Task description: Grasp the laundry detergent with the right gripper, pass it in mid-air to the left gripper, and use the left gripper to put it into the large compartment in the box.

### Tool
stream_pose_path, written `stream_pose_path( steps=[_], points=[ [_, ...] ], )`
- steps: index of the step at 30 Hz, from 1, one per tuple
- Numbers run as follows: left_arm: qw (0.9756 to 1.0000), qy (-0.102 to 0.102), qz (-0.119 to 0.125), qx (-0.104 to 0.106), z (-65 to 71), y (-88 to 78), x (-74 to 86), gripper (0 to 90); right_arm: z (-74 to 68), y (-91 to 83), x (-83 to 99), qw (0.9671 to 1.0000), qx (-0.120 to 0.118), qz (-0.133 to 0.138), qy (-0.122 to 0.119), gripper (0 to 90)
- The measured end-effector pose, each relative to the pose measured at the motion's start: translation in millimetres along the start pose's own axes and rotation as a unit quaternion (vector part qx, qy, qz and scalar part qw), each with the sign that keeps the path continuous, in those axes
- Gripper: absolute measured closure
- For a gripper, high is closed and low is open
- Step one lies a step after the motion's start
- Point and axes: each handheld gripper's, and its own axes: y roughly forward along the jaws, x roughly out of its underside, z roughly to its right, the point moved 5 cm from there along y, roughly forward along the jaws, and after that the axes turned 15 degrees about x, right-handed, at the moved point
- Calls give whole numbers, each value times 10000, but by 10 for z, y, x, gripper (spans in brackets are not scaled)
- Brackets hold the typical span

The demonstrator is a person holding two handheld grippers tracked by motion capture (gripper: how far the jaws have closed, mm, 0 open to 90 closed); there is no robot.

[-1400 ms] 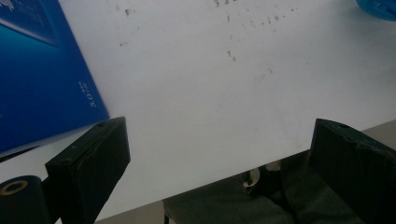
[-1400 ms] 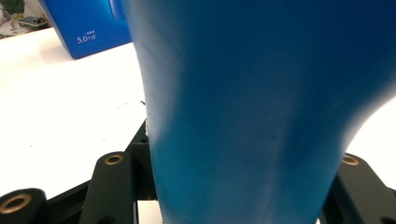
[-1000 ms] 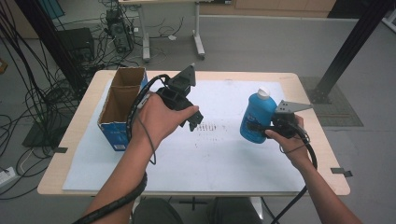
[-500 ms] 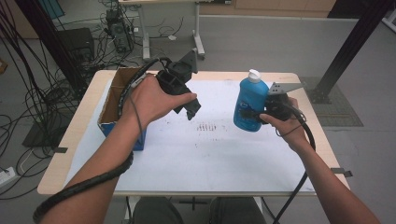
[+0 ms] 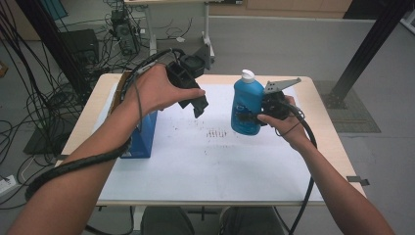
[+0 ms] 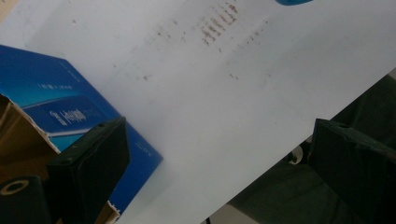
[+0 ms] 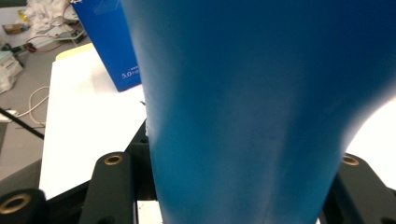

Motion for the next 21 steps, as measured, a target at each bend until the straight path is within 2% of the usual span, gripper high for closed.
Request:
stream_pose_path(
  steps=[12, 21],
  points=[
    [9981, 601, -86, -57, -43, -191, -140, 60, -129, 214, -109, 9990, -382, -58, -224, 437],
    [9946, 1021, -164, -125, -94, -306, -222, 58, -319, 405, -227, 9962, -754, -42, -433, 438]
  ],
)
